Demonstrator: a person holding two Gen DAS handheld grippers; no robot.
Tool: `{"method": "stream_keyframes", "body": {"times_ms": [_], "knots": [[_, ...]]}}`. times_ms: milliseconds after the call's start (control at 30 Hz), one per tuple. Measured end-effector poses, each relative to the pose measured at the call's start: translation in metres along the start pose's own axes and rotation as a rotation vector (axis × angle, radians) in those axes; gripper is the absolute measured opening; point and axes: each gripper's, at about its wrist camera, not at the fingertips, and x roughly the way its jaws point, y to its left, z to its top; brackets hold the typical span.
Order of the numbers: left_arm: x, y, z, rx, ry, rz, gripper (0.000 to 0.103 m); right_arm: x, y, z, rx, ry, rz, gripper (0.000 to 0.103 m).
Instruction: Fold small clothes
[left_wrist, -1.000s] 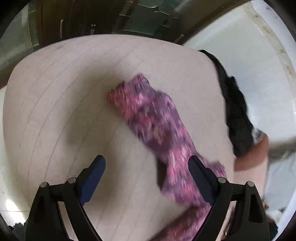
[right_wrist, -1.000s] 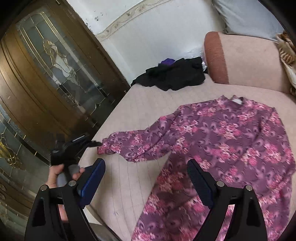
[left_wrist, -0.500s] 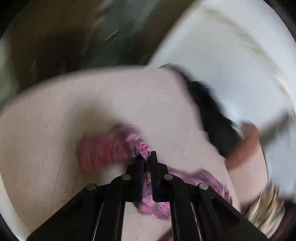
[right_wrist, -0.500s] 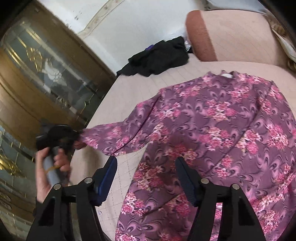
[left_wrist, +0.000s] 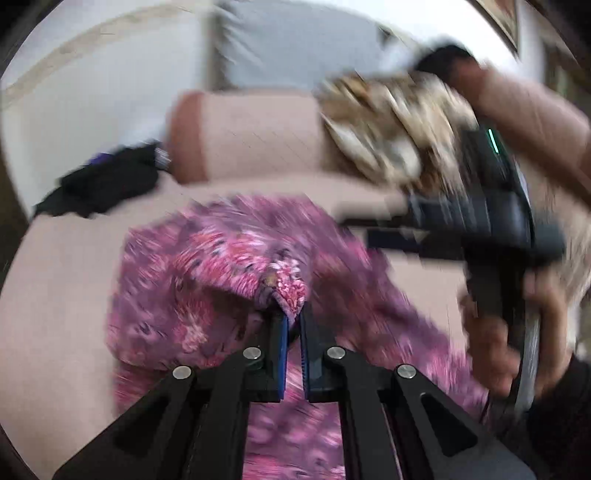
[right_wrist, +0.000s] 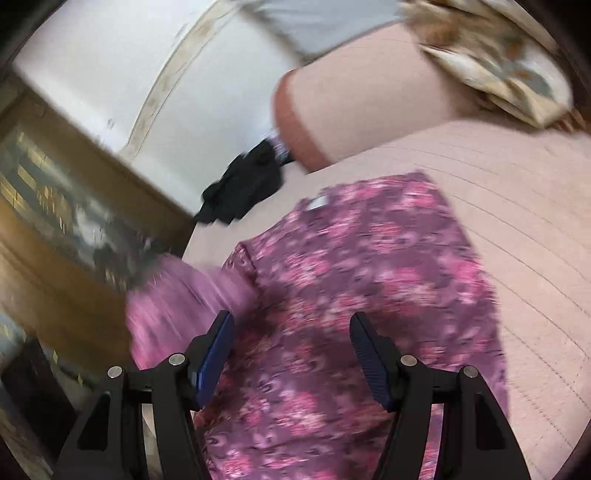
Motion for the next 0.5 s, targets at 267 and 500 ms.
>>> {"method": "stream_keyframes", "body": {"times_ms": [267, 500], "knots": [[0.075, -0.045, -0.044, 0.221, 0.267, -0.034, 0.049, 0.024, -0.086, -0.007, 0.285, 0.171, 0.120, 0.071], [0.032, -0.059, -0.040, 0.316, 0.174, -0.278, 0.075, 0.040, -0.070, -0.017, 0.225, 0.278, 0.131, 0.076]]}}
